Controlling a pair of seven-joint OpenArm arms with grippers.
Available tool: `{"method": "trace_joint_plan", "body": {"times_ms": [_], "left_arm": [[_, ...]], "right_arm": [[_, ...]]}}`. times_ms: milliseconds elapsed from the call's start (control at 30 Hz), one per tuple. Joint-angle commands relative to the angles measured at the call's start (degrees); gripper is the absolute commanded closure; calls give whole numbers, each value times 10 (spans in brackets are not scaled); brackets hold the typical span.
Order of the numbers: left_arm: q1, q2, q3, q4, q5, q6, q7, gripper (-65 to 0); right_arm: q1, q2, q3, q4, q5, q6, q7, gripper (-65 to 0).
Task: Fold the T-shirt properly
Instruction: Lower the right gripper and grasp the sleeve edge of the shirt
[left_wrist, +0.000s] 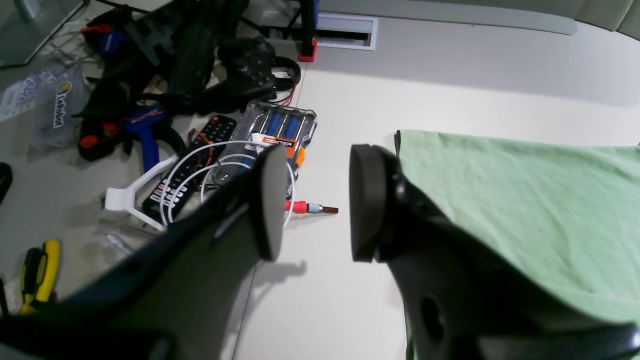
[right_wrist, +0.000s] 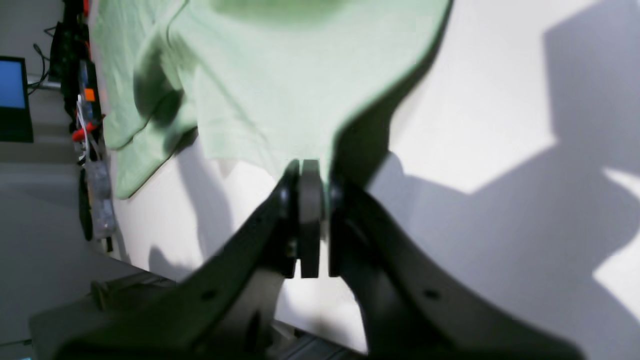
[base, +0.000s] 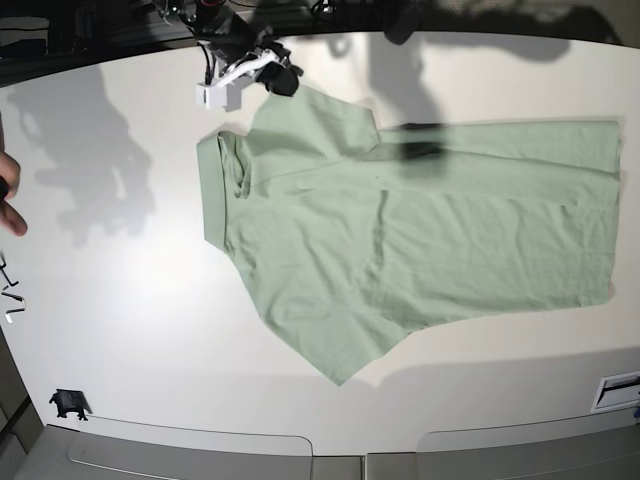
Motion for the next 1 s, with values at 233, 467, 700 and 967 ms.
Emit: {"method": "trace_joint_plan", "body": {"times_ms": [233,467,700,967], "left_arm": [[-5,-21,-7,8,-9,0,-15,-194],[-5,-21,-7,8,-9,0,-16,-194],[-5,-21,-7,8,-9,0,-15,-194],[-4,-21,-7,8,-9,0,-14,-194]], "right_arm": [[47,0,1,8,27,67,-3,0],[137,-3,0,8,28,87,-4,0],[245,-3,0,8,-50,91,10,0],[320,-3,0,7,-143,91,57,0]]}}
